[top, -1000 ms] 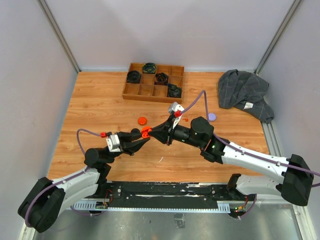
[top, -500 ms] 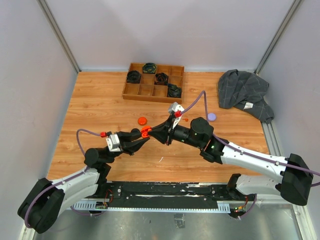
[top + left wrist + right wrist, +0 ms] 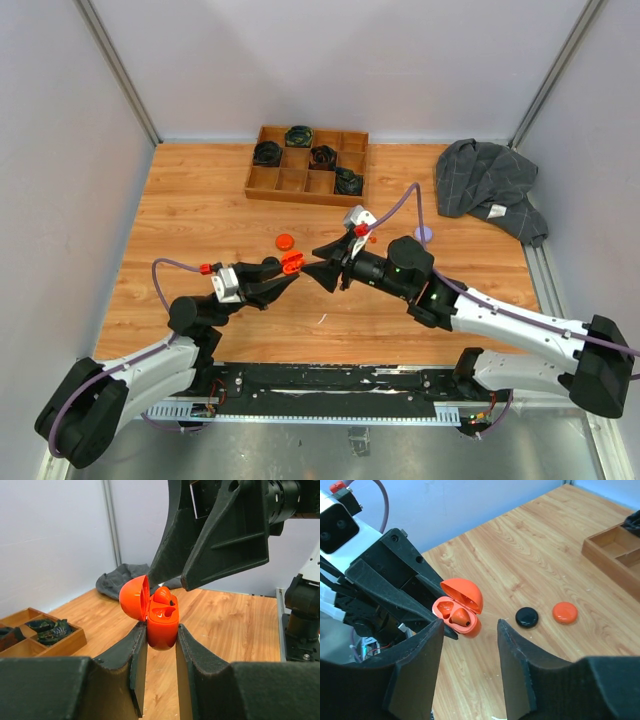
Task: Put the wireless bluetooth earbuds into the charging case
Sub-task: Place the earbud in the charging case, then pick up the earbud from the center of the board.
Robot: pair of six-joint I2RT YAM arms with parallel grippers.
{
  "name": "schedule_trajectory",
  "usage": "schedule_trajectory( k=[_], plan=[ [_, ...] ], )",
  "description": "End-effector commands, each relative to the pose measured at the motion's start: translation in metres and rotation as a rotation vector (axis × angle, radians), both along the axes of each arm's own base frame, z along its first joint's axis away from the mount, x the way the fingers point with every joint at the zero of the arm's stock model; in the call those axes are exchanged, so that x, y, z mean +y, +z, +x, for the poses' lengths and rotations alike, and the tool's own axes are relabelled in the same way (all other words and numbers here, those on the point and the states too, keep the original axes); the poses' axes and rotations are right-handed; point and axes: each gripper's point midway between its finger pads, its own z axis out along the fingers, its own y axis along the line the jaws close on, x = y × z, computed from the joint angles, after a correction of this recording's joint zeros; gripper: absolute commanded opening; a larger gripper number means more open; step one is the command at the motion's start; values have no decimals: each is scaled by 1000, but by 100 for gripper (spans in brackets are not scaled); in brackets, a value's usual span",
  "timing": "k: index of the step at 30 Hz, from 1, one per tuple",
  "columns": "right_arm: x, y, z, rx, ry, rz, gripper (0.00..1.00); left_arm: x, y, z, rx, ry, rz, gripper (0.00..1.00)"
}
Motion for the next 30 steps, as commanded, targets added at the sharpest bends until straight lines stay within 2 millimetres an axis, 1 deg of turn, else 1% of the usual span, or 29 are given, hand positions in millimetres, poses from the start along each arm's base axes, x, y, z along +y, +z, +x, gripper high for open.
schedule_trajectory(
  k=[1,3,4,6,8,12,16,21,26,27,30],
  plan=[
    [-18,4,12,-67,-90,-47,50,8,-33,-4,61,31,26,8],
    [-28,3,21,-75,-131,-88,53,9,-35,0,80,52,29,7],
    [-33,3,26,-78,-154,-107,55,10,-36,4,90,66,30,6],
    [-45,-3,39,-75,-216,-164,61,11,-39,9,113,92,31,6],
    [-59,-19,55,-40,-270,-249,64,13,-41,14,133,112,33,5],
    [-89,-49,87,37,-370,-367,65,15,-43,19,152,139,30,5],
    [-121,-86,121,131,-476,-456,64,16,-45,23,171,155,35,5],
    [-151,-129,152,274,-573,-550,62,16,-43,22,169,151,28,5],
    [-167,-161,177,395,-652,-611,58,17,-43,23,171,160,30,5],
    [-171,-172,181,419,-673,-637,57,16,-44,23,173,160,32,5],
    [-175,-190,194,459,-704,-676,54,16,-44,23,174,156,34,4]
  ],
)
